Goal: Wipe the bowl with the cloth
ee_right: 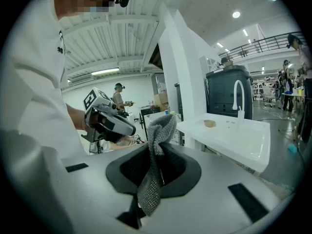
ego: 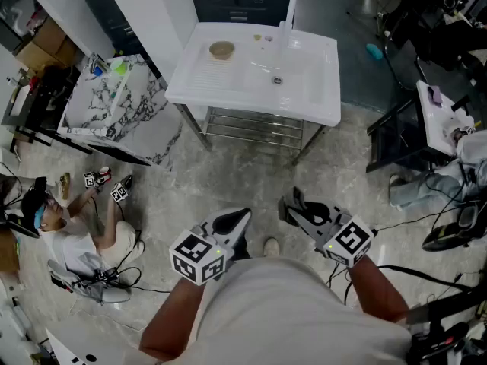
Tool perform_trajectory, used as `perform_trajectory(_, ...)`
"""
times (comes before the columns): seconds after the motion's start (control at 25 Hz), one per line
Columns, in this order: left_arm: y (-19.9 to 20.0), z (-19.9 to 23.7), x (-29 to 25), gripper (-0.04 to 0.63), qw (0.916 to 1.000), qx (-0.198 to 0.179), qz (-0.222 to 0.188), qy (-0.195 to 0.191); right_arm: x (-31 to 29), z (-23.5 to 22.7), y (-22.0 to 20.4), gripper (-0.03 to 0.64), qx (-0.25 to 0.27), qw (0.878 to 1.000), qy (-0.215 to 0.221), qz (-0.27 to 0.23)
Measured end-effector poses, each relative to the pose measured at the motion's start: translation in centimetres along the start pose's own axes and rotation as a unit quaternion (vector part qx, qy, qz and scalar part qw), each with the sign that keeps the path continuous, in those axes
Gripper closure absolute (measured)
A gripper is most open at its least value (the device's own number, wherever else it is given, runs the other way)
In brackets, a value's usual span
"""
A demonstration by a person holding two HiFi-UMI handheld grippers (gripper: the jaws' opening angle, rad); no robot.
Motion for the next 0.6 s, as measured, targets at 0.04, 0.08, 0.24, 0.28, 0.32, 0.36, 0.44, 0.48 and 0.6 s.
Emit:
perform_trajectory(0.04,0.3,1.0,0.3,0.584,1.0000,0.001,0.000,-0.001,-1.0,-0.2,0.6,0.571,0.004,1.000,-0.001,0.003)
perform_trajectory(0.08,0.6,2.0,0.6,0.584,1.0000,0.002,0.001,-0.001,-2.0,-0.4,1.2,0.571,0.008,1.000,-0.003,0.005)
perform_trajectory(0.24,2.6,6.3,1.8,0.584,0.9999,0.001,0.003,-0.011,-6.5,-1.2,3.9,0.571,0.013,1.000,-0.009,0.003)
perform_trajectory(0.28,3.4,7.4,2.1,0.584,0.9999,-0.003,0.003,-0.015,-7.7,-1.4,4.6,0.571,0.014,1.000,-0.013,0.001)
perform_trajectory(0.32,4.1,8.5,2.4,0.584,0.9998,-0.007,0.003,-0.020,-8.7,-1.6,5.3,0.571,0.014,1.000,-0.018,0.000)
perform_trajectory(0.36,4.7,9.5,2.7,0.584,0.9996,-0.011,0.004,-0.024,-9.7,-1.8,5.9,0.571,0.014,1.000,-0.023,0.000)
perform_trajectory(0.44,5.6,11.5,3.3,0.584,0.9993,-0.017,0.007,-0.032,-11.5,-2.2,6.9,0.571,0.015,0.999,-0.033,0.000)
perform_trajectory(0.48,6.0,12.4,3.5,0.584,0.9991,-0.020,0.009,-0.035,-12.4,-2.3,7.4,0.571,0.014,0.999,-0.038,-0.001)
perform_trajectory(0.6,6.8,15.2,3.7,0.584,0.9986,-0.026,0.013,-0.043,-14.6,-3.0,8.4,0.571,0.003,0.999,-0.051,-0.006)
Point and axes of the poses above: the fingertips, and each gripper's own axes: x backward along the fingers, z to its left, y out of its top, the point moved 7 cm from there along x, backward along the fingers
